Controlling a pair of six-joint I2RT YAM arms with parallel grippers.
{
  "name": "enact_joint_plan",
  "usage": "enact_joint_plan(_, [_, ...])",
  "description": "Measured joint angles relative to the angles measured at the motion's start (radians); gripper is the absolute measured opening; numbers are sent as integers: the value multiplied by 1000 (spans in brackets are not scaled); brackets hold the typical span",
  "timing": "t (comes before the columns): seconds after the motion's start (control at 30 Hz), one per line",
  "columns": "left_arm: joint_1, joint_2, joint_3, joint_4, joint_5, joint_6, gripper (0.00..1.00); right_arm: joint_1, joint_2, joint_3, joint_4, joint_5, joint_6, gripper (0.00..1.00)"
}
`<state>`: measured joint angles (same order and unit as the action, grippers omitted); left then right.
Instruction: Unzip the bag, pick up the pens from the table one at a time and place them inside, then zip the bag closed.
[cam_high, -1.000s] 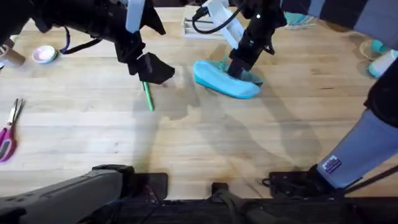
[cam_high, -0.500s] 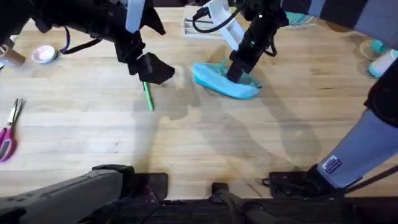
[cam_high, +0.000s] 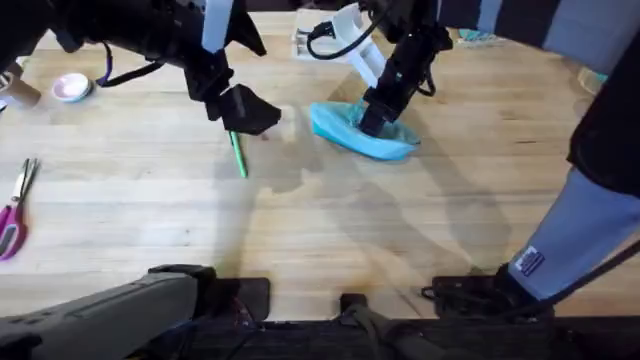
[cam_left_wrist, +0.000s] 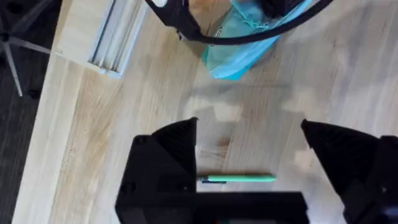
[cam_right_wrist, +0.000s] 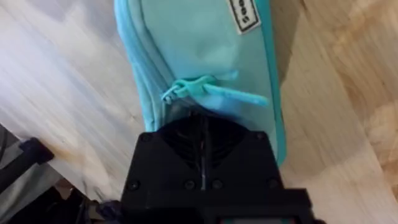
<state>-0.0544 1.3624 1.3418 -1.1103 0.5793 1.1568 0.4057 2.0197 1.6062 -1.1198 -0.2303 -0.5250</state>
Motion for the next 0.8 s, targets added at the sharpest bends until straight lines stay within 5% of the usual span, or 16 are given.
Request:
enact_joint_plan(0.07, [0, 0, 0, 0, 0, 0, 993, 0, 0, 0, 0, -3, 0, 88])
enact_joint_plan(0.13, [0, 0, 0, 0, 0, 0, 993, 0, 0, 0, -6, -14, 0, 261])
enact_joint_plan(0.3, [0, 0, 0, 0, 0, 0, 993, 18, -18, 0, -44, -73, 1, 954])
enact_joint_plan(0.8, [0, 0, 0, -1, 0, 0, 993, 22, -19, 0, -28, -73, 3, 995])
